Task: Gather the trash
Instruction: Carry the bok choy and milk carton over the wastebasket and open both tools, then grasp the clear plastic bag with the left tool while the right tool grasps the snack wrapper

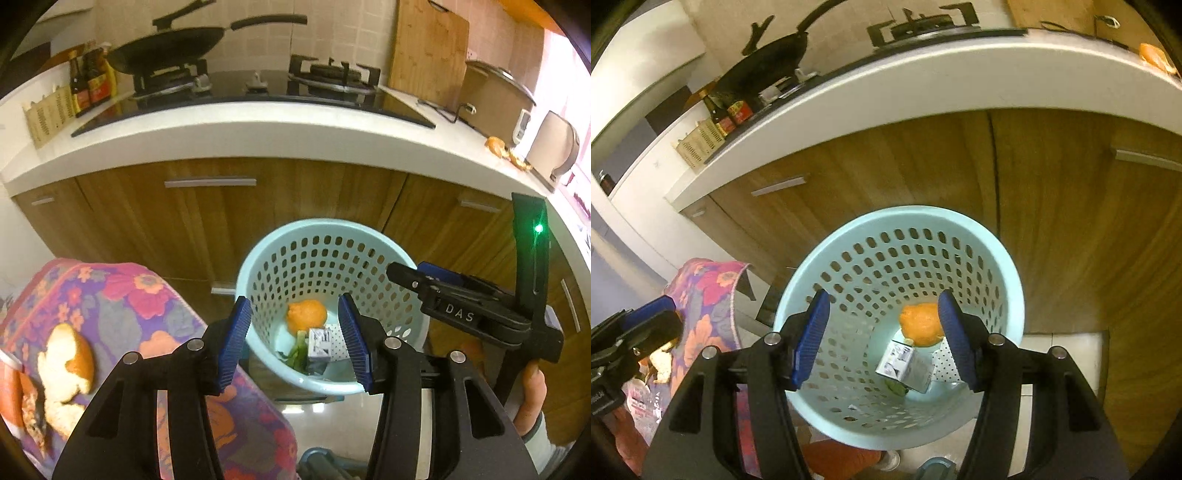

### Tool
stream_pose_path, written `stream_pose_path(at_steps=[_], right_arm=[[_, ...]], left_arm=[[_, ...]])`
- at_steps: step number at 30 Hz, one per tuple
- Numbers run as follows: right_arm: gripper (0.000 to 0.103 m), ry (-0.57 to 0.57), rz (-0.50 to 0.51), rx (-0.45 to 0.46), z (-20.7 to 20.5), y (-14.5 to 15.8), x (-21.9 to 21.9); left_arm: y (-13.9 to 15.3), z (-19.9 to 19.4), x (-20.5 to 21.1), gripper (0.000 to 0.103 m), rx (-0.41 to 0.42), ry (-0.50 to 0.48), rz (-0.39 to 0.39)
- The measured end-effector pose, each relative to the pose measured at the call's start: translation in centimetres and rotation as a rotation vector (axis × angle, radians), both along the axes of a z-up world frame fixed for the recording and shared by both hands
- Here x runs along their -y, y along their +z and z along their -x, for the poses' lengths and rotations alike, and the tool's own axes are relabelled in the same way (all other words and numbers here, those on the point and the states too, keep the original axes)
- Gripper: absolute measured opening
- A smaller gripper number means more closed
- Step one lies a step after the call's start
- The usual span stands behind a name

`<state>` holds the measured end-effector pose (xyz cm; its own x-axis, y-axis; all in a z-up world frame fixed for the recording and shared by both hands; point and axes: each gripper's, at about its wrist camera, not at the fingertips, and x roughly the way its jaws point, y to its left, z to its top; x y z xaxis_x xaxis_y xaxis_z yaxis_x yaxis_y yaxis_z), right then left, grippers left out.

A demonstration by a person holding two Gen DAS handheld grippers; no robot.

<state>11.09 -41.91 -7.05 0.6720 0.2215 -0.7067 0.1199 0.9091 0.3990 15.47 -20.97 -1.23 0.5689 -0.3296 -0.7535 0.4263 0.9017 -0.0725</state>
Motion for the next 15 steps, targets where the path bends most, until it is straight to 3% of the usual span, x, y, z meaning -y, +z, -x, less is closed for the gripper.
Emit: stream_pose_path(at_steps=[7,15], right_arm=[[0.057,0.057,0.016,0.061,0.8,2.7,-2.6],[0.057,0.226,0.048,0.149,2.7,5.7,-8.9]], left_arm=[[3.3,2.4,-3.9,0.048,0.072,0.047,0.054],[7.6,6.8,-11.7,0.053,0.18,0.146,0.139]])
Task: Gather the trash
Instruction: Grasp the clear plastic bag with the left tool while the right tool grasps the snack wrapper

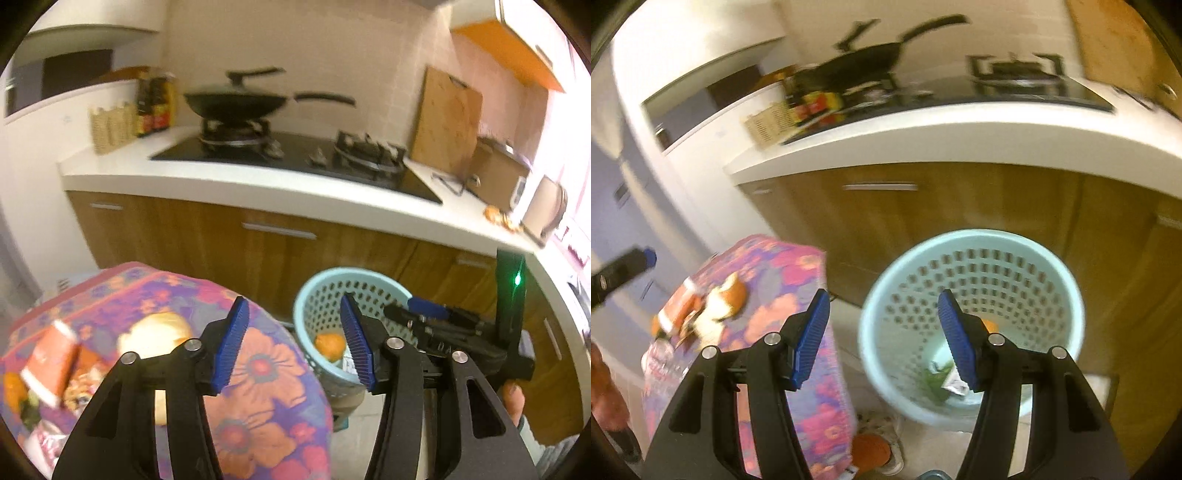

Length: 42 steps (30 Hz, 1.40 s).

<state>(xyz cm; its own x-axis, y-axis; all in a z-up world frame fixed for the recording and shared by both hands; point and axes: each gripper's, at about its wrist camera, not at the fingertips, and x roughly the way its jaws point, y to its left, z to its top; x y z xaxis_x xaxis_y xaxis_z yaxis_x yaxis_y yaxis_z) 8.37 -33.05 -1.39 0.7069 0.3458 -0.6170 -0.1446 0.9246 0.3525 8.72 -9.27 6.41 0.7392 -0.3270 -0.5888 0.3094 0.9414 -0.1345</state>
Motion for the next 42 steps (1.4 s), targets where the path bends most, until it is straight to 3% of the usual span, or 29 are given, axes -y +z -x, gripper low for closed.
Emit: stream_pose_path(at_steps=[5,12,16,22,28,37,42], right_arm=[[0.057,0.174,-0.004,0.061,2.3,1.7,-5.3],[0.059,0.5,0.013,0.144,8.1,2.6,-13.8],[0.06,0.634,0.031,0.138,10.4,1.6,-17.7],[0.062,0.781,0.042,0.106,12.7,-0.6,-21.8],[0.07,0.845,0.085,0.097,14.3,-2.6,-24.0],[0.083,0.89,0.061,0.04,14.2,-4.1,-24.9],[0.083,0.941,0.101,0.026,14.8,-5.1,-26.1]], left_arm=[[2.2,3.4,-5.9,0.063,0.077,0.124,0.103],[3.0,8.8,-12.7,0.063,0.141,0.294,0.097],[2.2,11.5,-16.5,0.063,0.143,0.39,0.124],[-1.1,14.8,-20.8,0.069,0.096,0.505,0.145],[-6.6,16.2,-23.5,0.07,-0.023,0.584,0.2],[-12.4,14.2,-23.8,0.071,-0.17,0.594,0.283],[-14.3,12.3,-24.0,0.07,-0.214,0.602,0.336]])
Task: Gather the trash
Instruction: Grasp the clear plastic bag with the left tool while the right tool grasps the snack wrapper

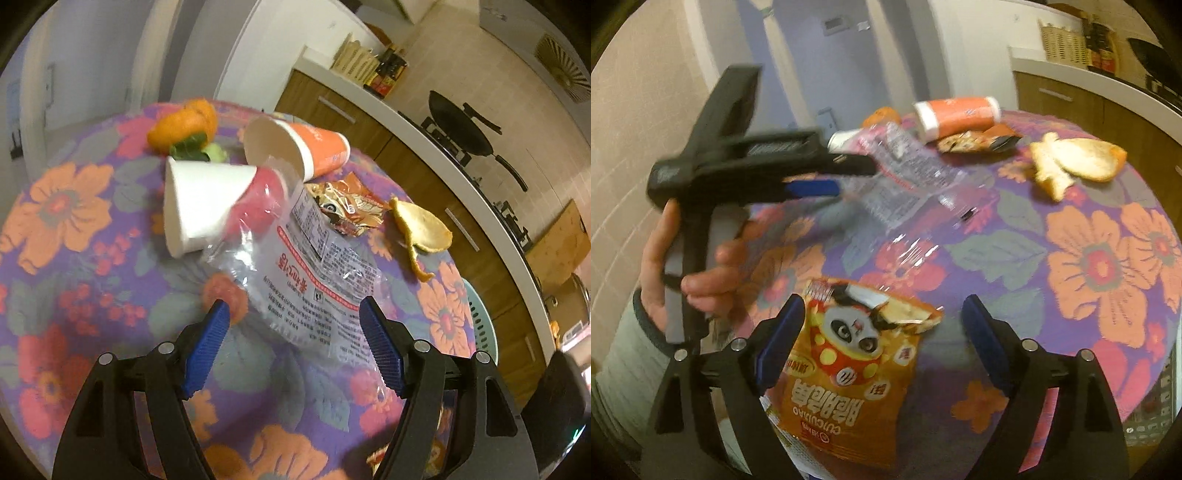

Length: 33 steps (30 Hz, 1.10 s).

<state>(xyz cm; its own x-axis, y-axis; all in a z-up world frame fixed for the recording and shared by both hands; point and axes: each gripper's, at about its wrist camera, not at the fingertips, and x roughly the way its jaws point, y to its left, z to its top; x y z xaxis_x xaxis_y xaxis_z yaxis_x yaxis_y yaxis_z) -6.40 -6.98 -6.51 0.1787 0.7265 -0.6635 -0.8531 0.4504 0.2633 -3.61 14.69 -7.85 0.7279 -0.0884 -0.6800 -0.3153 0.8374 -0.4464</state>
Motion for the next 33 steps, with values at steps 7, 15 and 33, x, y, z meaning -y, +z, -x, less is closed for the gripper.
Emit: stream_pose_path(at_steps=[7,15,33], right_arm=[[0.066,0.03,0.023,0.062,0.9,-0.3,-0.2],[0.031,0.068,-0.034,-0.016,-0.8,-0.6,0.2],[0.019,0.037,-0.197,0.012,-1.9,3.4,3.7]], left_arm=[[-0.7,-1.3,0.0,0.062,0.034,0.004,0.071],[-1.1,-2.0,0.7,0.019,0.022,-0.006,0.083],[4.7,-0.1,3.5,0.0,0.213,-0.098,0.008]])
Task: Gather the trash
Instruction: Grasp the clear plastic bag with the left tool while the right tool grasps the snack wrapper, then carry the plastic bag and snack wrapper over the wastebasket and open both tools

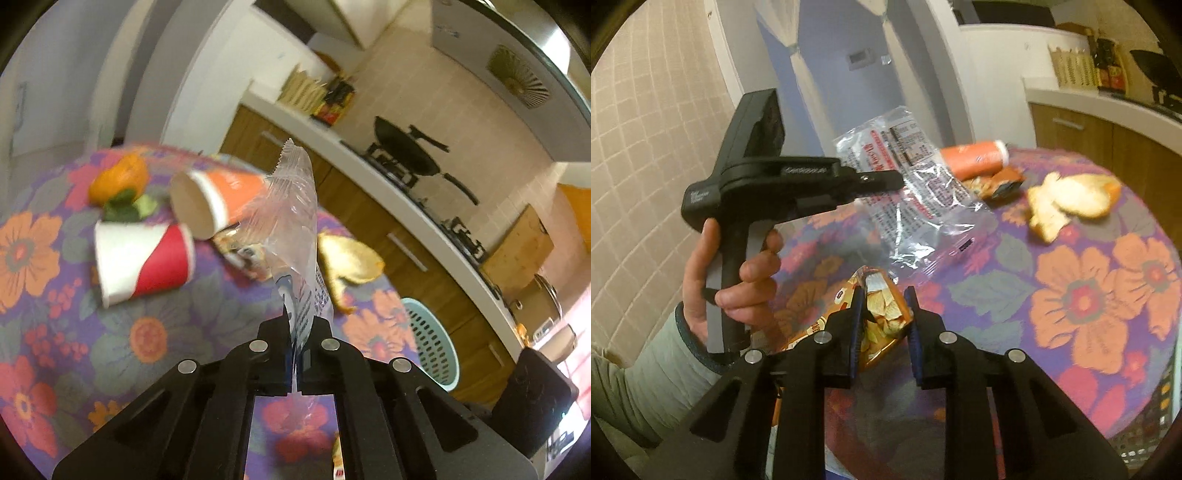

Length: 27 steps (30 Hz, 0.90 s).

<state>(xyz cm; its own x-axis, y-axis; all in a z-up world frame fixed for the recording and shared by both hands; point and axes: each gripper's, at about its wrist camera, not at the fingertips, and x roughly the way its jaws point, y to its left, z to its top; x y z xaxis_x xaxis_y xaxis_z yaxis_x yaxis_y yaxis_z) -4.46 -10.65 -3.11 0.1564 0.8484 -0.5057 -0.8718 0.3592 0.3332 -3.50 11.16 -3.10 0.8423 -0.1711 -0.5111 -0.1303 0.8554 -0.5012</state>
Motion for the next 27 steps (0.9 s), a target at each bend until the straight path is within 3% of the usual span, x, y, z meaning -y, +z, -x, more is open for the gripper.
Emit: stream_pose_path(at_steps=[5,12,23,27], right_arm=[[0.019,-0.086,-0.008,0.086,-0.6,1.8,2.0],[0.018,-0.294,0.0,0.224,-2.0,4.1,6.9],[0.018,-0.591,-0.011,0.264,-6.3,4.9,16.6],[0.018,-0.726,0.022,0.261,-7.7,4.5,20.2]], left_arm=[[2.4,-0.6,2.0,0.0,0.047,-0.057,-0.05],[4.3,-3.3,5.3,0.0,0.067,-0.144,-0.095],[6.1,-9.5,14.0,0.0,0.073,-0.332,-0.182],[5.2,-11.8,17.4,0.0,0.046,-0.404,-0.144]])
